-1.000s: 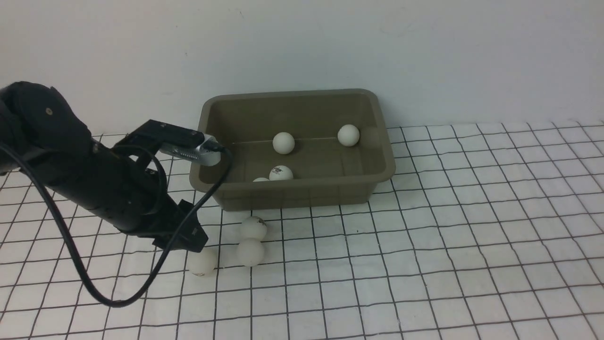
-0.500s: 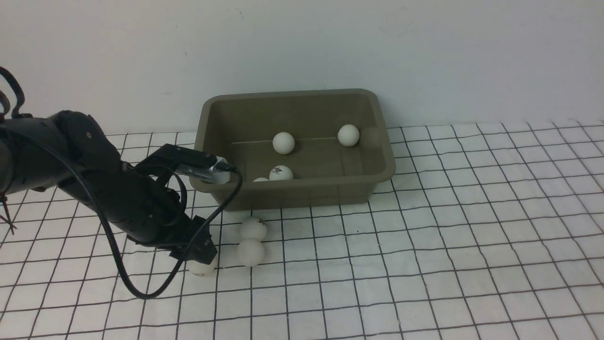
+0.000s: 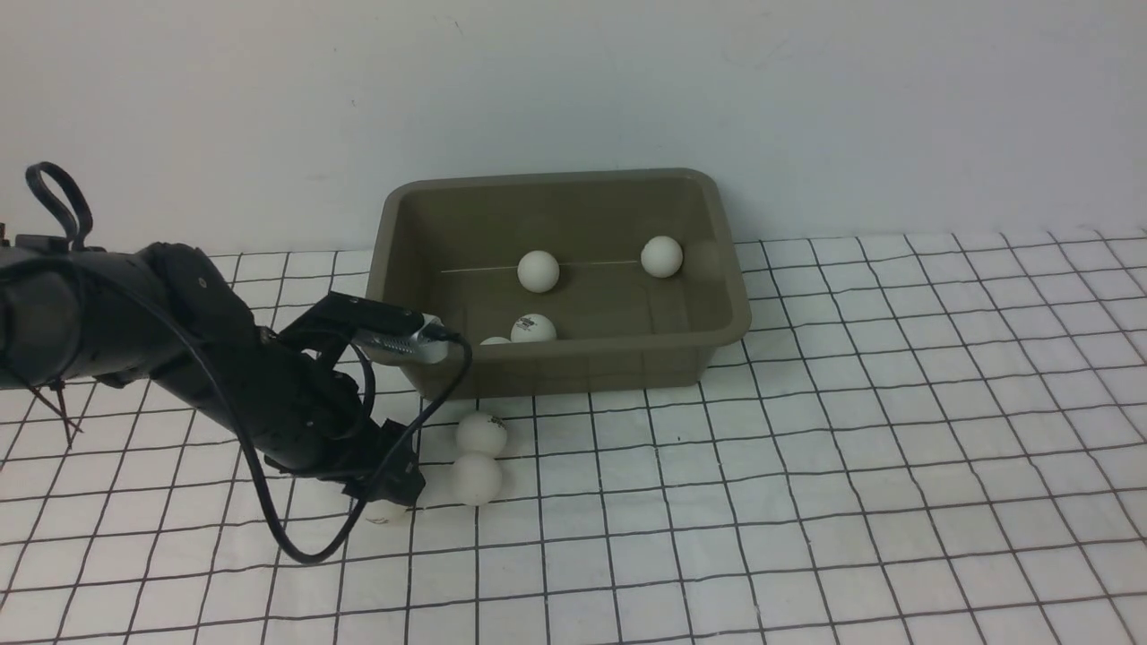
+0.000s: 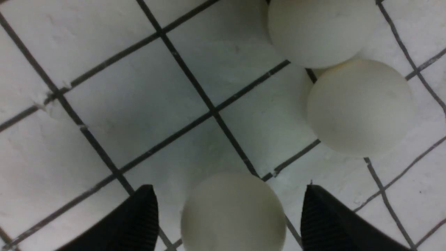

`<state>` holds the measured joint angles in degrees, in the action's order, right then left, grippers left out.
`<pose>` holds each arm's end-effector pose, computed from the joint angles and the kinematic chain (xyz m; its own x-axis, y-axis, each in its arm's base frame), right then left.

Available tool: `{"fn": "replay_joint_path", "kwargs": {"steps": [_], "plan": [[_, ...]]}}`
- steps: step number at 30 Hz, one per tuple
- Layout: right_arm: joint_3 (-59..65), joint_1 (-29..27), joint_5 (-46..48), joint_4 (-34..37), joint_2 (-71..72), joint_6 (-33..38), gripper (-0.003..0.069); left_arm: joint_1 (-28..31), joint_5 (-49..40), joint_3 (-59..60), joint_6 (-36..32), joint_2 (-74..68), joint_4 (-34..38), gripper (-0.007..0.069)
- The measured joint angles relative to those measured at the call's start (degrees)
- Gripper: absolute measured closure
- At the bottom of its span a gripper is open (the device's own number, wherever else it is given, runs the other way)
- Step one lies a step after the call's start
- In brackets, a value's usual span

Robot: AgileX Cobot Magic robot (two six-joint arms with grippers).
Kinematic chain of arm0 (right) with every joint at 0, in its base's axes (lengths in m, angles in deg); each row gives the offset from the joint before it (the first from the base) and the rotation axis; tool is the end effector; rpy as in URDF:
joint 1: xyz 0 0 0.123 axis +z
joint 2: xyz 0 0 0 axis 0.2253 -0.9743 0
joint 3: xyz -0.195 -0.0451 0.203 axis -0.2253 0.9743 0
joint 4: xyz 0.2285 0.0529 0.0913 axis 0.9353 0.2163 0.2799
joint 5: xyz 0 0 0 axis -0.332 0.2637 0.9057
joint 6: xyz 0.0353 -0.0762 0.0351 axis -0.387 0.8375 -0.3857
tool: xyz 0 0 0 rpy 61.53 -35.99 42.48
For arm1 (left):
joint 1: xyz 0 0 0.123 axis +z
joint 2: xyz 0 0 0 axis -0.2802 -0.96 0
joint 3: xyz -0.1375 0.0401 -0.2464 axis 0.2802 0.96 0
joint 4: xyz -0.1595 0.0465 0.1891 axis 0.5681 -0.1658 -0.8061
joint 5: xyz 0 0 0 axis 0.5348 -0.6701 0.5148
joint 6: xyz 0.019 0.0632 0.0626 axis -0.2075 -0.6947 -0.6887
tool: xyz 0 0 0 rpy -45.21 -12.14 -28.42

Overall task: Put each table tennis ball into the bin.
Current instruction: Use the left arm to clamp the table tennis ball closest to it, then use the left arm to put the table tennis ball into the box

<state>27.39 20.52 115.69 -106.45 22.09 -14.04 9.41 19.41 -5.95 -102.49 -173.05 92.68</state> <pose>0.0661 0.0007 0.2689 -0.4020 0.0109 -0.9156 -0.1130 0.9917 0.0614 0.3351 -0.0699 0.1551 -0.8726 0.3380 -0.3526 0.4307 0.8730 -0.2289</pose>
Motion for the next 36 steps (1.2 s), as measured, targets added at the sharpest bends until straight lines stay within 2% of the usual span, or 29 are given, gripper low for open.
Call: {"fn": "replay_joint_path", "kwargs": {"steps": [6,9,10,14,20,26,32,36], "plan": [[0.0,0.0,-1.0,0.0,0.0,0.0,0.0676,0.0,0.1,0.0,0.0,-2.0,0.4,0.0145],[0.0,0.0,-1.2,0.0,0.0,0.0,0.0676,0.0,0.1,0.0,0.0,-2.1,0.9,0.0213],[0.0,0.0,-1.3,0.0,0.0,0.0,0.0676,0.0,0.1,0.0,0.0,-2.1,1.1,0.0273],[0.0,0.0,-1.3,0.0,0.0,0.0,0.0676,0.0,-1.2,0.0,0.0,-1.5,1.2,0.0272],[0.0,0.0,-1.5,0.0,0.0,0.0,0.0676,0.0,-10.3,-1.8,0.3,6.0,1.2,0.0272],[0.0,0.0,-1.5,0.0,0.0,0.0,0.0676,-0.1,-10.5,-8.3,0.6,10.6,1.5,0.0272],[0.0,0.0,-1.6,0.0,0.0,0.0,0.0676,-0.1,-9.8,-20.0,0.7,5.0,4.3,0.0272],[0.0,0.0,-1.6,0.0,0.0,0.0,0.0676,-0.1,-9.3,-28.7,0.7,-3.8,4.6,0.0272]]}}
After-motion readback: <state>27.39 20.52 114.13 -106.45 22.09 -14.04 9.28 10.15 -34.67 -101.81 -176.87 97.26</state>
